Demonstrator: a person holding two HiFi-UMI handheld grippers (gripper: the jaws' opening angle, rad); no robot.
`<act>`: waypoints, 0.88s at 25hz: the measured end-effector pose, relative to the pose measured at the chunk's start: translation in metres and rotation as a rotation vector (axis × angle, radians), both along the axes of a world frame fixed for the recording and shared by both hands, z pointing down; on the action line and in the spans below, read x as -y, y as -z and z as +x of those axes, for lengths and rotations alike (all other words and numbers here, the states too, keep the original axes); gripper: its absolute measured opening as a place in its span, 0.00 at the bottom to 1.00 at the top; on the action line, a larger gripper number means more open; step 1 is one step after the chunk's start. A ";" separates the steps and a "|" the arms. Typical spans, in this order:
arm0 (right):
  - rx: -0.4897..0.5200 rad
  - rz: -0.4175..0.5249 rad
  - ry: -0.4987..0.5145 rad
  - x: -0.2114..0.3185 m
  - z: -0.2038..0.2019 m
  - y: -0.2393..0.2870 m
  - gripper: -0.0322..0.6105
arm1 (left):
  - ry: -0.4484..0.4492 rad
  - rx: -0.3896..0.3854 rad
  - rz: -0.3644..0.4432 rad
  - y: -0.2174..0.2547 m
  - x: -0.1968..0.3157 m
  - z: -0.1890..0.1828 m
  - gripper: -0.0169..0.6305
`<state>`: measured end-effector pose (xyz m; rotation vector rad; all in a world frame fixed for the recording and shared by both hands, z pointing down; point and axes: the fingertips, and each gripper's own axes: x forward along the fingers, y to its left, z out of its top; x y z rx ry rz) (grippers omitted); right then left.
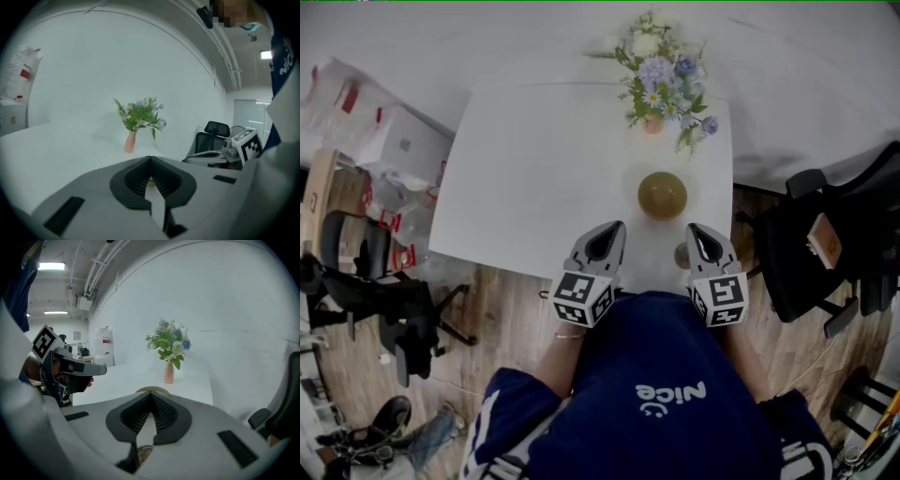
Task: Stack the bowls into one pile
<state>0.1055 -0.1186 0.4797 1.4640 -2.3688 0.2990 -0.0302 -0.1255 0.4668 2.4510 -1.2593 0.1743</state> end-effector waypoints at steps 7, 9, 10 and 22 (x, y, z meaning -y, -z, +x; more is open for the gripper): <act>0.008 0.008 -0.008 0.001 0.000 0.002 0.08 | -0.011 0.023 0.009 -0.001 -0.002 0.006 0.05; 0.019 0.005 -0.007 0.000 -0.001 0.002 0.08 | -0.006 0.026 0.007 -0.002 -0.001 0.004 0.05; 0.021 0.005 -0.009 0.001 0.000 0.002 0.08 | -0.005 0.029 0.005 -0.003 0.000 0.003 0.05; 0.022 0.006 -0.027 0.003 0.004 0.001 0.08 | -0.018 0.076 0.010 -0.006 0.005 0.006 0.05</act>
